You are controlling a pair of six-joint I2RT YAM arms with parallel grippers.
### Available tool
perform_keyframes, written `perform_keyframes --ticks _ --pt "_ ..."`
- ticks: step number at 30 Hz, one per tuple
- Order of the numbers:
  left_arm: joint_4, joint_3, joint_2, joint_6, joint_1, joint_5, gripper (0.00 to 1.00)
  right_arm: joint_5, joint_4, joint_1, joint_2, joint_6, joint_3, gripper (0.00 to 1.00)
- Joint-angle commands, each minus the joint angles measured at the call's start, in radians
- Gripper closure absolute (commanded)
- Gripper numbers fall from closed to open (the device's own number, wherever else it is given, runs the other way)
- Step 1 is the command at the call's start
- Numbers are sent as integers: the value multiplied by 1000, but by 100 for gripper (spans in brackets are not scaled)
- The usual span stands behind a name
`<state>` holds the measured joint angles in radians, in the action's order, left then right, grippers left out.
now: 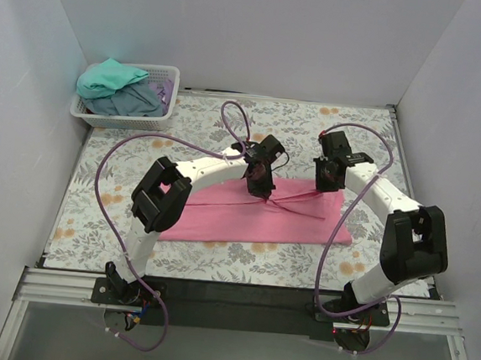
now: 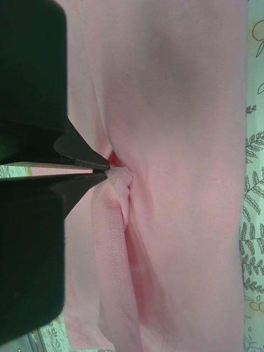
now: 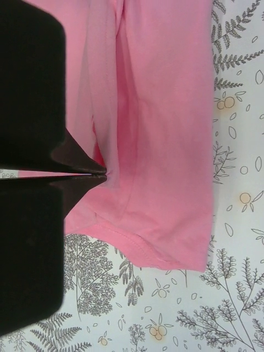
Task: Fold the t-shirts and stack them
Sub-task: Fold the tshirt
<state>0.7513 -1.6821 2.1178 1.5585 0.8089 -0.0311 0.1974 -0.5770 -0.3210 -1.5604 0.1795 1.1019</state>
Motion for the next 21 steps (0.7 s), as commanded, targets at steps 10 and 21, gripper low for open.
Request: perform_keyframes --ticks 10,21 --pt "-17 25 -32 20 -17 2 98 117 86 7 -73 -14 35 99" --pt "-26 53 -27 31 -19 3 98 129 150 7 -127 -32 67 98"
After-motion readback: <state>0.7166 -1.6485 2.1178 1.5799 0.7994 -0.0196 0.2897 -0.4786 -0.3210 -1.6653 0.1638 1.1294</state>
